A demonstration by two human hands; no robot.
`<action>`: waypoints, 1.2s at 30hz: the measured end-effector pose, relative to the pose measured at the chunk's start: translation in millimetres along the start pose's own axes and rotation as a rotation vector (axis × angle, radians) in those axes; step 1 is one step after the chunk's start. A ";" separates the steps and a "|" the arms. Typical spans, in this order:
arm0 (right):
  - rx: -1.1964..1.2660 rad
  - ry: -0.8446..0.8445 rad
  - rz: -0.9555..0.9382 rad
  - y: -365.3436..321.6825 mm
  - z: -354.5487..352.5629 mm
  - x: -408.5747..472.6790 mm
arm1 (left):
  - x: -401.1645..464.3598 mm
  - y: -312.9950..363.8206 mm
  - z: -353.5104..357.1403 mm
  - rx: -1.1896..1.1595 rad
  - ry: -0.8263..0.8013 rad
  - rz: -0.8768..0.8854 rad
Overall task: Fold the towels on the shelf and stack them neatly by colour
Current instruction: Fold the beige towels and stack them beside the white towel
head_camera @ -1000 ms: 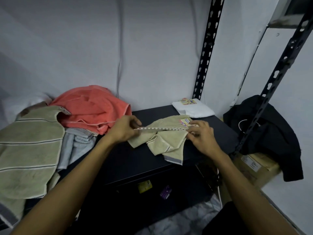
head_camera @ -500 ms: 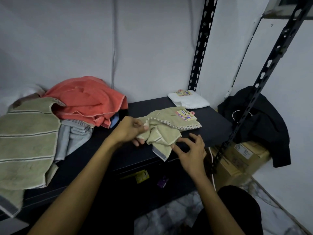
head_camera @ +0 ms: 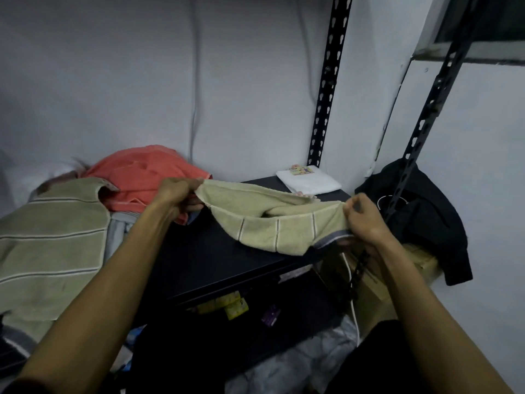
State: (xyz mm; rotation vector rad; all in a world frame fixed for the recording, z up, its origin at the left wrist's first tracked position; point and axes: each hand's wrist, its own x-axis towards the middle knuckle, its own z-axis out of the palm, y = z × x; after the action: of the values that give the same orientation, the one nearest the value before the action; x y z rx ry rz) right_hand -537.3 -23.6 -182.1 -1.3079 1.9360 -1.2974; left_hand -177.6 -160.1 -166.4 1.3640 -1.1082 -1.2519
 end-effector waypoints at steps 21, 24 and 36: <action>-0.568 -0.253 -0.296 23.0 -49.7 20.0 | 40.8 5.9 -39.3 0.247 0.316 0.165; -0.618 -0.125 -0.321 35.6 -65.2 20.1 | 41.1 3.8 -51.1 0.214 0.357 0.137; -0.025 0.105 -0.309 13.7 -57.8 0.1 | 4.3 16.4 -34.5 -0.014 0.155 0.208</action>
State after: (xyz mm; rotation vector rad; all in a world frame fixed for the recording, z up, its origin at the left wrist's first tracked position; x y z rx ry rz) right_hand -588.4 3.4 -168.4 -1.6312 1.8764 -1.5190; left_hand -143.2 -164.6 -149.8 1.2763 -1.0995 -0.9855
